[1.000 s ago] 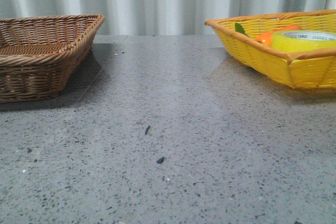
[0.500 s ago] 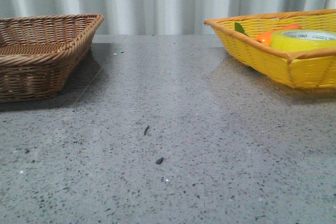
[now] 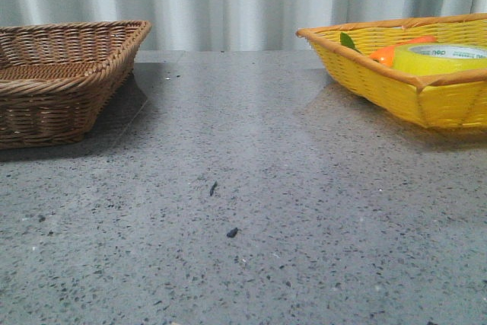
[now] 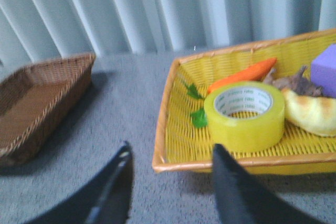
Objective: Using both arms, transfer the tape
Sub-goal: 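Reach the right gripper into the yellow basket and grasp the tape roll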
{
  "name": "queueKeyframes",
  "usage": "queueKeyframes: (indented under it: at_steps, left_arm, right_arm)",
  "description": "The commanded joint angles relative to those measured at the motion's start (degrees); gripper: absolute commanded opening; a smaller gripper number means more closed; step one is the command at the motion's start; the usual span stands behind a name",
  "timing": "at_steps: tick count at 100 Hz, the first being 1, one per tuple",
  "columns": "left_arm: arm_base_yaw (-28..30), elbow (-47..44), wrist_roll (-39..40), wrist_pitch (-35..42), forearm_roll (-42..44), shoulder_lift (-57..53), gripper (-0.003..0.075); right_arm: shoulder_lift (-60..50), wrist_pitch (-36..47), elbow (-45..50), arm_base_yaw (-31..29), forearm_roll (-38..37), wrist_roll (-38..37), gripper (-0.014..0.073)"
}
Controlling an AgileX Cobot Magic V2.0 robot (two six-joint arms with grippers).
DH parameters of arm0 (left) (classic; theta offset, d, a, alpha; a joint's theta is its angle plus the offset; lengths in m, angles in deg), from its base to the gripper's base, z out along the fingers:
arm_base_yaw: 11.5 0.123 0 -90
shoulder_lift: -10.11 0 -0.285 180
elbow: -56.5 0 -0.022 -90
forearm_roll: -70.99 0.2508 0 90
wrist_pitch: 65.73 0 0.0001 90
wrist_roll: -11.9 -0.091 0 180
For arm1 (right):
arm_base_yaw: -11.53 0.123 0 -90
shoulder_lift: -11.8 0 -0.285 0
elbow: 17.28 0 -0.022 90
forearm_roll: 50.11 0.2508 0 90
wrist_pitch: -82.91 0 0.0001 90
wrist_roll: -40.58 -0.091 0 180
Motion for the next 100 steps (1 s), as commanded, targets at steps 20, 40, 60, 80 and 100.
queueKeyframes:
  at_steps: [20, 40, 60, 80, 100]
  left_arm:
    - [-4.07, 5.57, -0.25, 0.09, -2.30, 8.02, 0.0351]
    - [-4.16, 5.57, -0.25, 0.46, -3.85, 8.28, 0.0351]
    - [-4.16, 5.57, -0.25, 0.46, -4.83, 8.28, 0.0351]
    - [-4.16, 5.57, -0.25, 0.35, -6.91, 8.28, 0.0351]
    - [-4.24, 5.57, -0.25, -0.42, -6.91, 8.28, 0.0350]
  right_arm:
    - [28.20, -20.08, -24.66, -0.08, -3.39, 0.65, 0.0405]
    - [47.65, -27.06, -37.74, 0.03, -5.06, 0.93, 0.0405]
    - [63.17, -28.06, -47.60, 1.15, -5.60, 2.48, 0.0405]
    - [72.41, -27.96, -51.70, 4.00, -12.03, 2.48, 0.0405]
    - [75.49, -26.05, -51.70, 4.56, -16.01, 2.48, 0.0405]
